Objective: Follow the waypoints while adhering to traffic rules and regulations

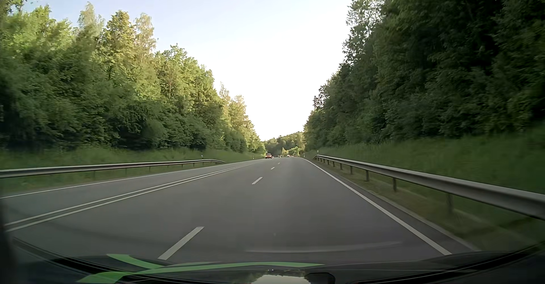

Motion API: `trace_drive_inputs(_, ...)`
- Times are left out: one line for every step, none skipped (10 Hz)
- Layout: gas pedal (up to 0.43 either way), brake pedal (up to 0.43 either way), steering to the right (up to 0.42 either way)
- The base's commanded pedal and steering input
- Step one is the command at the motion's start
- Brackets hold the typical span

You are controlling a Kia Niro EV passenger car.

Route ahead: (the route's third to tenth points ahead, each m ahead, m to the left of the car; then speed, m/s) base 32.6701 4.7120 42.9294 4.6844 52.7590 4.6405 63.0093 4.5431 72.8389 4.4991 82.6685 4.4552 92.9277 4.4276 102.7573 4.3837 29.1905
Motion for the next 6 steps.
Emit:
trace_drive_inputs(0.299, 0.0, 0.0)
trace_drive_inputs(0.331, 0.0, 0.0)
trace_drive_inputs(0.339, 0.0, 0.0)
trace_drive_inputs(0.339, 0.0, 0.0)
trace_drive_inputs(0.331, 0.0, 0.0)
trace_drive_inputs(0.287, 0.0, 0.0)
